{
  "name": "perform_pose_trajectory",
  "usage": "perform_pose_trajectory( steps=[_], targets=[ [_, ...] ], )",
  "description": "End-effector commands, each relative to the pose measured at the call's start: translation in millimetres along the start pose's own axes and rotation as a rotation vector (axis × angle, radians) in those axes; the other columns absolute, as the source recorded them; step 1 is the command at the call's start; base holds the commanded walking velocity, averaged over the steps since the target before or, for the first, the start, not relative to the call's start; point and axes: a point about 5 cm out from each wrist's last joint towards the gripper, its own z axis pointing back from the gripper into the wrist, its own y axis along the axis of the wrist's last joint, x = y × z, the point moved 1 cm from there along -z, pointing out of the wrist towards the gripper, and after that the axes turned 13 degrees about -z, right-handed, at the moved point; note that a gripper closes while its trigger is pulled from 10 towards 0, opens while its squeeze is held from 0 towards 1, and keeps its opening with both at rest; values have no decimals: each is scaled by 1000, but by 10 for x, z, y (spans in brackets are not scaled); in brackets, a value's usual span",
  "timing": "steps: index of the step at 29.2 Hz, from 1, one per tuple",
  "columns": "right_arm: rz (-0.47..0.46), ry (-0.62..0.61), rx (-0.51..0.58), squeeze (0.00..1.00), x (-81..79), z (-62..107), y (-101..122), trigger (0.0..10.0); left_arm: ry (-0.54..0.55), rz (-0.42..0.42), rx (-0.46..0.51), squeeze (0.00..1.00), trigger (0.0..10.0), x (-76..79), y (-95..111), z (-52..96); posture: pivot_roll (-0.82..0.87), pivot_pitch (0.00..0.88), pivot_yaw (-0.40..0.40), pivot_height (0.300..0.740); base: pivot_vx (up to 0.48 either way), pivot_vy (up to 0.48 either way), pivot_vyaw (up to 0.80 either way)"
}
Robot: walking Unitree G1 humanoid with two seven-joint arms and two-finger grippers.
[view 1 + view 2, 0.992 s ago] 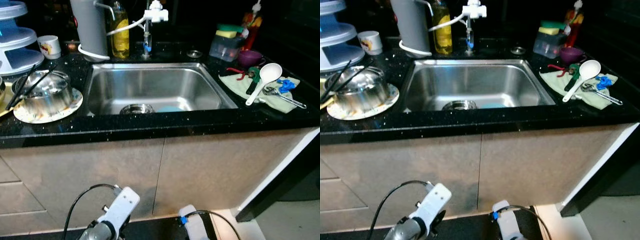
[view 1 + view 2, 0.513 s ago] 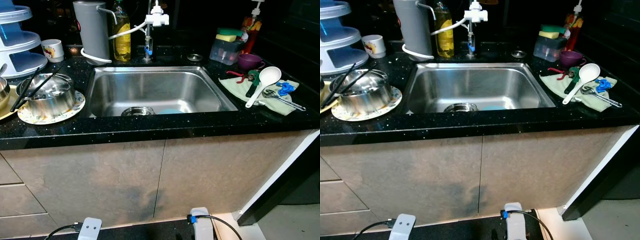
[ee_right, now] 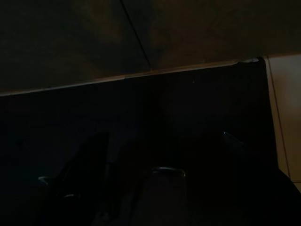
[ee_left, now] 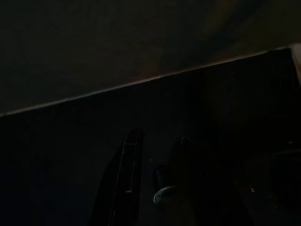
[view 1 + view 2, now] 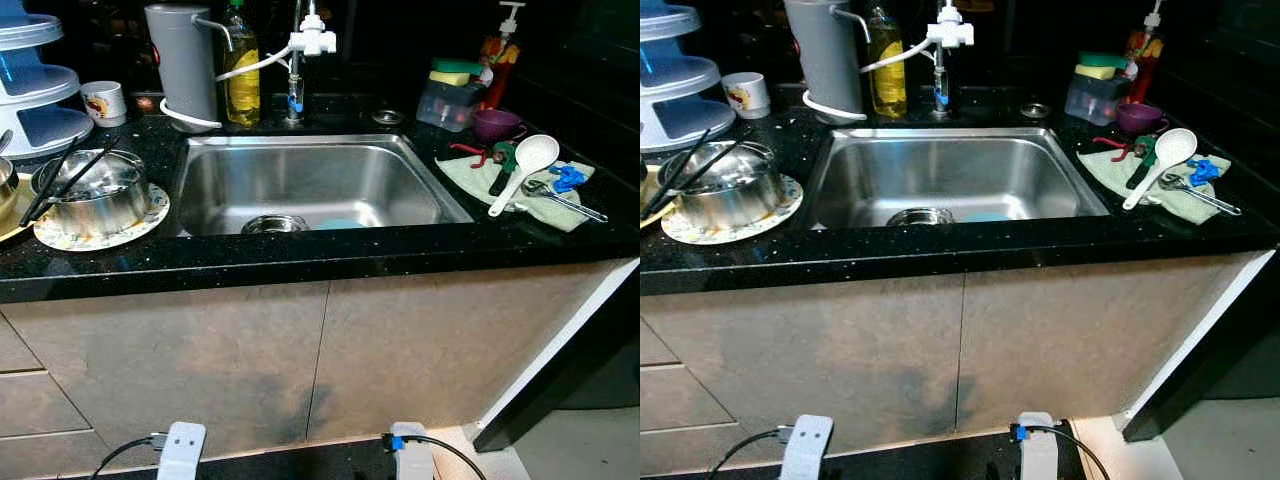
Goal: Kitchen organization
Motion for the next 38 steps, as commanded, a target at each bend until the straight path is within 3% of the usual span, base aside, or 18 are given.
perform_pose_trajectory(
  steps=[1, 5, 6, 10, 38],
  targets=[
    [-8, -14, -9, 0, 42, 13, -32, 10000, -25, -12, -12, 0, 10000, 69, -63, 16, -21, 103, -48, 740, 0, 0, 0],
    [-1, -7, -21, 0, 43, 11, -41, 10000, -16, -17, -18, 0, 10000, 72, -71, 13, -24, 100, -48, 740, 0, 0, 0],
    [30, 12, -41, 0, 17, 6, -62, 10000, 33, -54, -86, 0, 10000, 21, -135, 2, -26, 99, -47, 740, 0, 0, 0],
    [40, 18, -45, 0, 4, 6, -73, 10000, 47, -46, -110, 0, 10000, 7, -161, -1, -27, 99, -41, 740, 0, 0, 0],
    [69, 21, -28, 0, 25, 23, -86, 10000, 68, -99, -140, 0, 10000, -7, -228, 3, -36, 93, -40, 740, 0, 0, 0]
  ],
)
